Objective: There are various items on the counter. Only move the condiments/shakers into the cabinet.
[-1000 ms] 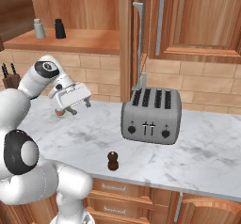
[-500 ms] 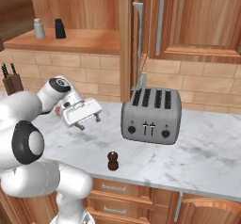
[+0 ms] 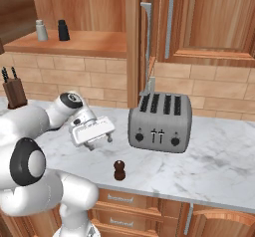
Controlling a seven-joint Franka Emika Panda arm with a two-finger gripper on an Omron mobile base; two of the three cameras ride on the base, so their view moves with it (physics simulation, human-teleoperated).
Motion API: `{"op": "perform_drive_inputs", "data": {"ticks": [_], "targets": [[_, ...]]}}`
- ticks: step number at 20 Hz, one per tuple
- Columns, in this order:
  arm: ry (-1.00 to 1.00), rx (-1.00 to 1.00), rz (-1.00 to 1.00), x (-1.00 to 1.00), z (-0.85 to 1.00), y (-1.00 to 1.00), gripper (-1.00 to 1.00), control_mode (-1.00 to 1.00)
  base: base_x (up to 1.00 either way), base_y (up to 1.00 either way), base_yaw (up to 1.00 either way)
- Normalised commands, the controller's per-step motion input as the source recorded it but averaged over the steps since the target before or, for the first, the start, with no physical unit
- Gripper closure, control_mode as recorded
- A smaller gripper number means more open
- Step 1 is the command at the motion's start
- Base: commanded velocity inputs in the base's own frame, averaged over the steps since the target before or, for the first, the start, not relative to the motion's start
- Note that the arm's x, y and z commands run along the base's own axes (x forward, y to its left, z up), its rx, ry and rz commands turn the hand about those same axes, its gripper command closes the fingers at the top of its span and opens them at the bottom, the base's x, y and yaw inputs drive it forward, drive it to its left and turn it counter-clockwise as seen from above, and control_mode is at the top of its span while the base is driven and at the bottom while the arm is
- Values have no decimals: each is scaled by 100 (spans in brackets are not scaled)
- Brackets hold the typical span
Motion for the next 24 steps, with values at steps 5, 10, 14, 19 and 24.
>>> {"op": "perform_drive_inputs", "data": {"ticks": [5,10,14,19,24], "targets": [[2,-1,-8,-21,-29,-4,-100,-100,0,0,0],[2,-4,-1,0,-36,0,-100,-100,0,0,0],[2,-4,0,1,-38,0,-100,-100,0,0,0],[2,-3,0,14,-32,0,-100,-100,0,0,0],[1,-3,0,24,-27,-1,-100,-100,0,0,0]]}}
